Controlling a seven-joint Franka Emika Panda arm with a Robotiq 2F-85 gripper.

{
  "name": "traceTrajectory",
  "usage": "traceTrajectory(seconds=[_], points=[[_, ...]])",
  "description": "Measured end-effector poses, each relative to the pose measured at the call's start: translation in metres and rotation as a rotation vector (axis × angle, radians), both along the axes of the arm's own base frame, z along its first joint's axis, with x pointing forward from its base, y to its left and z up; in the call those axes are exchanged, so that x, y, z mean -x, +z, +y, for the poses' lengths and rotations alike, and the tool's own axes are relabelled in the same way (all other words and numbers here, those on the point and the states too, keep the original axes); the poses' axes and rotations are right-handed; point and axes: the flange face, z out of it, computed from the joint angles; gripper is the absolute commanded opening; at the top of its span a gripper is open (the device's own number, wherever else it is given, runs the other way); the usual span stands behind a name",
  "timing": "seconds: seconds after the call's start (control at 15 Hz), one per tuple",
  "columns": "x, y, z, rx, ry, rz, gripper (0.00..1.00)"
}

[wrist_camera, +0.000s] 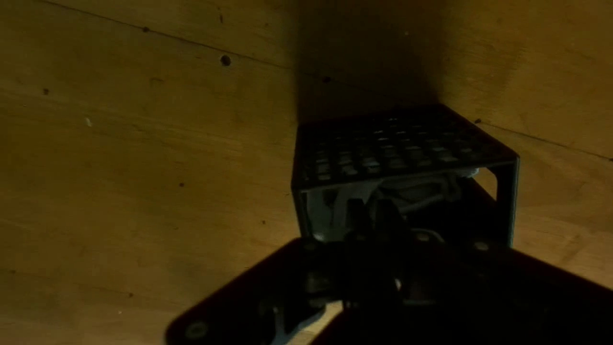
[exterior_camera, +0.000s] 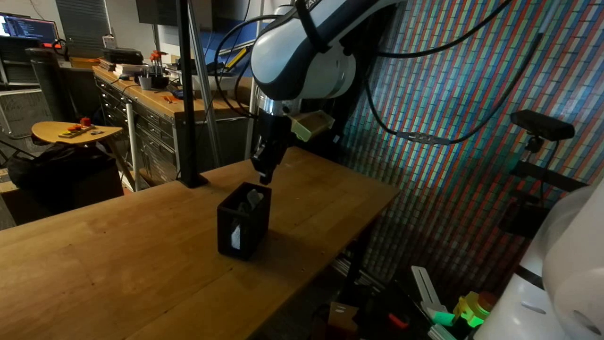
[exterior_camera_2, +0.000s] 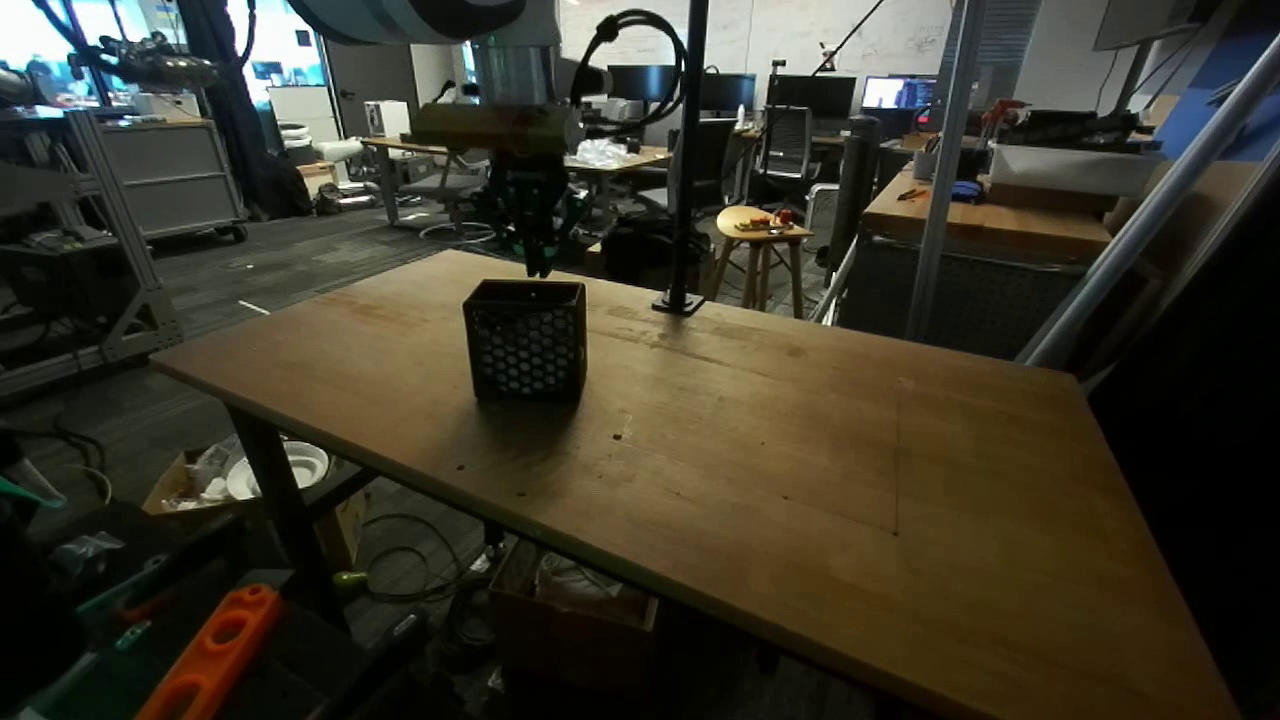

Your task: Stuff the towel into the box

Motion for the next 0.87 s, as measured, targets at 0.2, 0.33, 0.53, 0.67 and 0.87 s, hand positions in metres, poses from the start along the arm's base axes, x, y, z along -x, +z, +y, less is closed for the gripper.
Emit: traceTrajectory(seconds=[0.2,0.33,0.53,0.67,0.87], points=[[0.014,0.018,-0.013,0.014,-0.058,-0.025,0.18],[0.017,0.019,-0.015,0.014,-0.064,-0.024,0.34],[0.016,0.012,-0.014,0.014,-0.061,-0.011,0.4],[0.016,0.012,-0.013,0.014,-0.06,-0.009,0.4],[0.016,0.012,-0.013,0.014,-0.06,-0.009,0.4]])
